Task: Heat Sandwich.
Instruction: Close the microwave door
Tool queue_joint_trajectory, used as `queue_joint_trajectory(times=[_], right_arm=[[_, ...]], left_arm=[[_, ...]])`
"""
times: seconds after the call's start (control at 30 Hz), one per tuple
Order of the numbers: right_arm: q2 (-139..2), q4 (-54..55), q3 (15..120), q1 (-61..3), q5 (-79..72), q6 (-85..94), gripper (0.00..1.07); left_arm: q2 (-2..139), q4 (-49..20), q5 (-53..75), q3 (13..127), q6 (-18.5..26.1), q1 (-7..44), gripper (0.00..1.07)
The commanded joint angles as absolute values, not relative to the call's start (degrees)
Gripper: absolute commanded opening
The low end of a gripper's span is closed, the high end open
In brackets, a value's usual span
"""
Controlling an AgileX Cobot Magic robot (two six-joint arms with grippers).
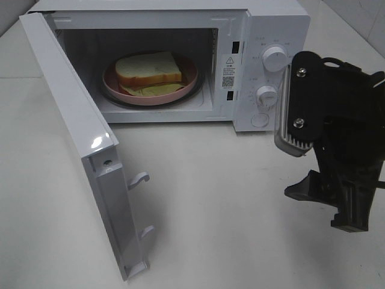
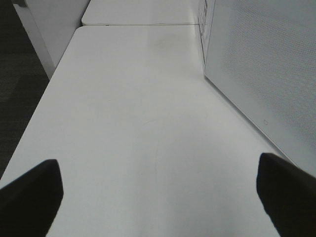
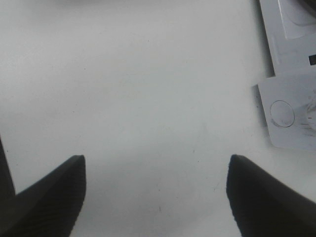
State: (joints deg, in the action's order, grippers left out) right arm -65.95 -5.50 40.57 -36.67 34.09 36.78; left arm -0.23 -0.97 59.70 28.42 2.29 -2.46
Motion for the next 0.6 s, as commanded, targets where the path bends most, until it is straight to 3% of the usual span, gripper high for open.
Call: queue_joint_trajectory(times=[0.03, 0.6], right_arm=[[-63.0, -5.5, 39.1, -36.8, 34.3, 34.3, 0.76], [-49.3, -5.4, 38.0, -36.8, 44.3, 21.6, 0.76]], left_arm=[[-1.9, -1.0, 59.4, 28.4, 2.1, -2.5, 0.99], [-1.9, -1.0, 59.4, 28.4, 2.1, -2.5, 0.99]])
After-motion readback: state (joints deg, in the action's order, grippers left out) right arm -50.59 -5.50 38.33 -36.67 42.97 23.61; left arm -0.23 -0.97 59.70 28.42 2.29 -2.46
